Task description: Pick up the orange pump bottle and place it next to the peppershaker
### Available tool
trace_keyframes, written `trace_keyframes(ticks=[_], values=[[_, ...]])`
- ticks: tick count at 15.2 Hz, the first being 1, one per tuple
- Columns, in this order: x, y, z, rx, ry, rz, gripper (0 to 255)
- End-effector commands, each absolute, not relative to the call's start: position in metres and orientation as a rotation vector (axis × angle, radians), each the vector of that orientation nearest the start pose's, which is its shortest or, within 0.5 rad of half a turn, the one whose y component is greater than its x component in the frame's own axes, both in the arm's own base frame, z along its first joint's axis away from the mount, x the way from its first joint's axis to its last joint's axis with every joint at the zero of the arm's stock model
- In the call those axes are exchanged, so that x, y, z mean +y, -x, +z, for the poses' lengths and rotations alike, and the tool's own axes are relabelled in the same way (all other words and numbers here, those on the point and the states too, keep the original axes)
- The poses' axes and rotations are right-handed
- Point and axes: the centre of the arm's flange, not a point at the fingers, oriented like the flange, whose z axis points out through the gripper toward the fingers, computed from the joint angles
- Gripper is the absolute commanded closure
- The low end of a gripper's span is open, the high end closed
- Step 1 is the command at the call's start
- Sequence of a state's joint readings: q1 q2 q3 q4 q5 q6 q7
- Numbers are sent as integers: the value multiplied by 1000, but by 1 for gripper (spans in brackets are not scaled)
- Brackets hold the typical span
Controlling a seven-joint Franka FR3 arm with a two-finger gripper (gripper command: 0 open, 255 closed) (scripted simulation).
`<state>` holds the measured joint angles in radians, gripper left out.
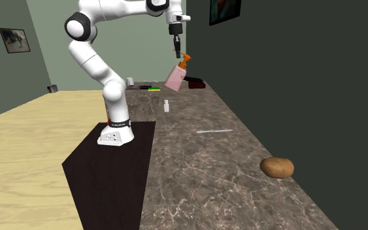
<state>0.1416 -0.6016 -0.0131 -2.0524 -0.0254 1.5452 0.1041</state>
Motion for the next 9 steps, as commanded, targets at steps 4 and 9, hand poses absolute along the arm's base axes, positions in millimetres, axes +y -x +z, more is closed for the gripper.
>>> trace_keyframes(ticks=[4, 9], values=[[104, -344, 681, -36, 3144, -150, 255], [168, -331, 693, -36, 3144, -150, 255]])
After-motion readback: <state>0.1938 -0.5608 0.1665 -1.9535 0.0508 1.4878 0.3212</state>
